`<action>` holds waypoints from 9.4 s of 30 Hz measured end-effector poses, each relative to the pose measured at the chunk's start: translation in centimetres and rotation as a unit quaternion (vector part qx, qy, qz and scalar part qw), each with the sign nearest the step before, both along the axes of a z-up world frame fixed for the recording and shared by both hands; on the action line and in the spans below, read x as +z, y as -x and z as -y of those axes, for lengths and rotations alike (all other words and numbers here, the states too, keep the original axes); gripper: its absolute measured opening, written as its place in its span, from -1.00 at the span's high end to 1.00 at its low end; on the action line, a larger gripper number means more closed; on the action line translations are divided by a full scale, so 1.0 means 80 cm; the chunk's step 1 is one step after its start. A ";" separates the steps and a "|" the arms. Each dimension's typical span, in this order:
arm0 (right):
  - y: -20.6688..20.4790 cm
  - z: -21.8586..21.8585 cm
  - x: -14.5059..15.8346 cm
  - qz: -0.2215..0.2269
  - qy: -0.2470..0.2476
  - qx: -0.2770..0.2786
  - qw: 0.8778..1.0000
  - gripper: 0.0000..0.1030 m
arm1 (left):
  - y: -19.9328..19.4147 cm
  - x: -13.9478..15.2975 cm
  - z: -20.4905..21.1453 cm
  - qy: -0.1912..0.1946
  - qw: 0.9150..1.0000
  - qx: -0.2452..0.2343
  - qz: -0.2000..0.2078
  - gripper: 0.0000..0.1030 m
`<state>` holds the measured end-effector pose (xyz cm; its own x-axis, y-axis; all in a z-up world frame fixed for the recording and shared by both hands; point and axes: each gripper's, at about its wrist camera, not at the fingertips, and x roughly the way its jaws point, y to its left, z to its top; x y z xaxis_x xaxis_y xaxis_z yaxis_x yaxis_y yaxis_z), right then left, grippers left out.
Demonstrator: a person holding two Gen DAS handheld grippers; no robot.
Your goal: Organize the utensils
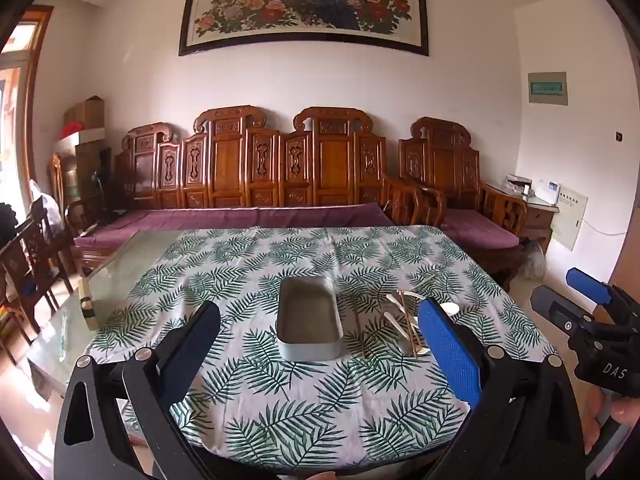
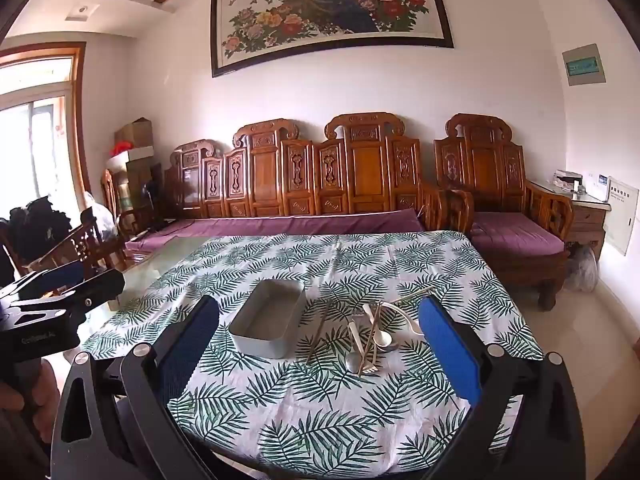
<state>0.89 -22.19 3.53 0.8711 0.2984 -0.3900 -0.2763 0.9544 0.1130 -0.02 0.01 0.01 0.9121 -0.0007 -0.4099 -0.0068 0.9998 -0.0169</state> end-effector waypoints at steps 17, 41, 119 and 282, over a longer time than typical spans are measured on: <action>-0.001 0.003 -0.001 -0.001 -0.001 -0.001 1.000 -0.95 | 0.000 0.000 0.000 0.001 1.000 -0.001 0.000 -0.86; -0.002 0.007 0.000 -0.002 -0.001 -0.001 1.000 -0.95 | 0.002 0.012 0.006 0.004 1.000 -0.012 0.007 -0.86; -0.139 0.032 -0.075 -0.050 0.062 -0.021 0.997 -0.90 | -0.128 -0.062 0.022 -0.016 0.996 -0.055 -0.071 -0.86; -0.334 -0.100 -0.202 -0.240 0.106 0.137 0.955 0.88 | -0.370 -0.234 -0.032 0.050 0.964 -0.061 -0.255 0.93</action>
